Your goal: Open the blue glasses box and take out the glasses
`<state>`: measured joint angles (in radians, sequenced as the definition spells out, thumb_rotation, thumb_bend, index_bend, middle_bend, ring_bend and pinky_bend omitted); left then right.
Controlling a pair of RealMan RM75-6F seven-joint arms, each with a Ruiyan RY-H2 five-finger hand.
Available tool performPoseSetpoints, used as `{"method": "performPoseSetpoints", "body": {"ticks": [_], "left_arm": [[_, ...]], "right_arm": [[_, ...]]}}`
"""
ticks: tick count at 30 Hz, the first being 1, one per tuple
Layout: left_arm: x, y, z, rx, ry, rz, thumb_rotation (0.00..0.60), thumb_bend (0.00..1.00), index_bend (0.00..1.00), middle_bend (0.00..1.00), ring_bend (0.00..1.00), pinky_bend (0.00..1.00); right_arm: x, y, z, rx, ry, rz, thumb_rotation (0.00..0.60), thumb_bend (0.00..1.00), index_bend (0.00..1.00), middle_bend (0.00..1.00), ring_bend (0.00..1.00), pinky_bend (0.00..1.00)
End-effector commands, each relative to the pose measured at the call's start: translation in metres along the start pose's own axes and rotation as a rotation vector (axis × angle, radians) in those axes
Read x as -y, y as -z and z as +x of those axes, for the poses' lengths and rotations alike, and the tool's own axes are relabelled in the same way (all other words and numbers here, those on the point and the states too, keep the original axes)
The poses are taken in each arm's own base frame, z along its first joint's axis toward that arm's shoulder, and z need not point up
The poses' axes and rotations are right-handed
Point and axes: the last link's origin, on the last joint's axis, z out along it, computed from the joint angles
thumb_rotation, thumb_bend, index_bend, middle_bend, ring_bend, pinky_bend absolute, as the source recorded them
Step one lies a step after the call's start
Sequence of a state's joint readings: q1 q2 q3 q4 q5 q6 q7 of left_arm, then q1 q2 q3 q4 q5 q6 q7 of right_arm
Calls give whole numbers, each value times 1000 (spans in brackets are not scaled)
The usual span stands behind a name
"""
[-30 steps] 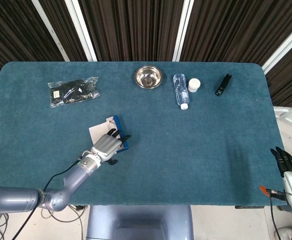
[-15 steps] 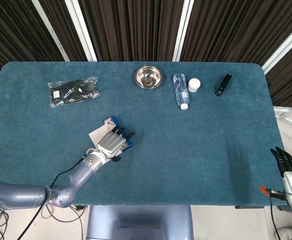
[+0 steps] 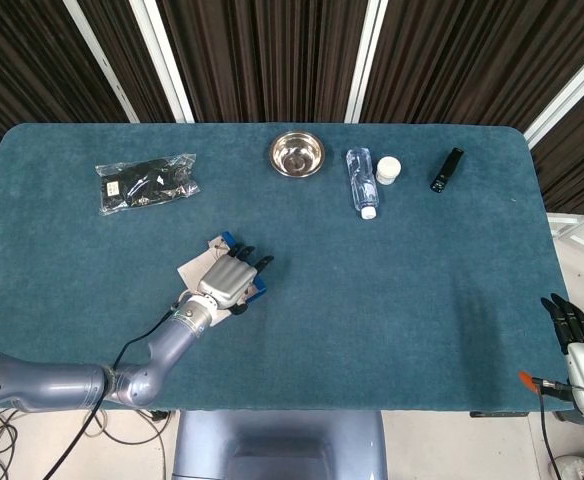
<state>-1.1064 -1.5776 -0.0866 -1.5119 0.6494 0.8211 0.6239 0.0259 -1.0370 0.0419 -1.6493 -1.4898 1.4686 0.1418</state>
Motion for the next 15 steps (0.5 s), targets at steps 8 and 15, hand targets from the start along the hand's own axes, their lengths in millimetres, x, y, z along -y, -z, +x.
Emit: {"method": "performPoseSetpoints", "body": {"ticks": [8,15], "left_arm": [[-2,-1,3,-14,10,-2,600,195,9,330,0,18],[-3,5,16,-66,10,-14,600,191,8,292,0,18]], "right_arm": [[0,0,0,1,-1,0,600,196,0,0,0,199],[0,0,0,1,-1,0,600,195,0,0,0,199]]}}
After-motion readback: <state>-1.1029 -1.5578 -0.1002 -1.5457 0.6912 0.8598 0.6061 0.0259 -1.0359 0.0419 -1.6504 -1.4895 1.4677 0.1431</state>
